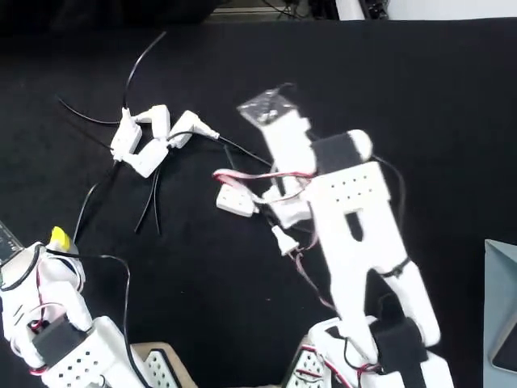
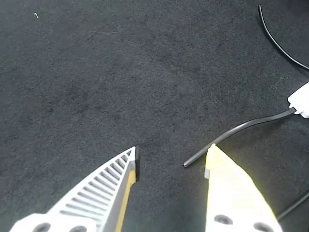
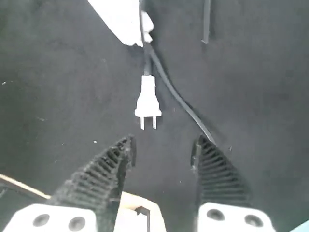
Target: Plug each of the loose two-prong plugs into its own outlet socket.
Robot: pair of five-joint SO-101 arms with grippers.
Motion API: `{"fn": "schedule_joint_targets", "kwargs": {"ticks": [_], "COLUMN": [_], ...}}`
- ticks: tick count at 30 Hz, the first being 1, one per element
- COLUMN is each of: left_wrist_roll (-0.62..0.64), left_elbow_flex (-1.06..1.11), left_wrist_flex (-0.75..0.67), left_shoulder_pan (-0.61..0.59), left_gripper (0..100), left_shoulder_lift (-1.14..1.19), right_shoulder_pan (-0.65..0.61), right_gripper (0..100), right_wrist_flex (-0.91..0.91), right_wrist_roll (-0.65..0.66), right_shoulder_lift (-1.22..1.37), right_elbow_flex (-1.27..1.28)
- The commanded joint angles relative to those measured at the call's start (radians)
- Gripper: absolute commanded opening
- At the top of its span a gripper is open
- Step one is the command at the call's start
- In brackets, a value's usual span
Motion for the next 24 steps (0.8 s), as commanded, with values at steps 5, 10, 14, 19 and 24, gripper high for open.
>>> {"fn": "schedule_joint_targets", "kwargs": {"ticks": [5,10,14,19,24], "left_wrist_roll": [-0.012,-0.012,-0.012,-0.012,-0.012], "left_elbow_flex": [-0.004,-0.004,-0.004,-0.004,-0.004], "left_wrist_flex": [0.0,0.002,0.002,0.002,0.002], "left_shoulder_pan": [-0.001,-0.001,-0.001,-0.001,-0.001], "left_gripper": [23,23,23,23,23], "left_shoulder_lift": [-0.003,-0.003,-0.003,-0.003,-0.003], "right_shoulder_pan": [0.026,-0.104,-0.155,-0.163,-0.176], "right_gripper": [18.3,18.4,18.4,18.4,18.4], "right_wrist_flex": [-0.215,-0.281,-0.362,-0.47,-0.486], "right_wrist_roll": [0.04,0.035,0.035,0.041,0.038], "right_shoulder_lift": [-0.036,-0.031,-0.03,-0.03,-0.028], "right_elbow_flex": [0.341,0.458,0.499,0.561,0.573]}}
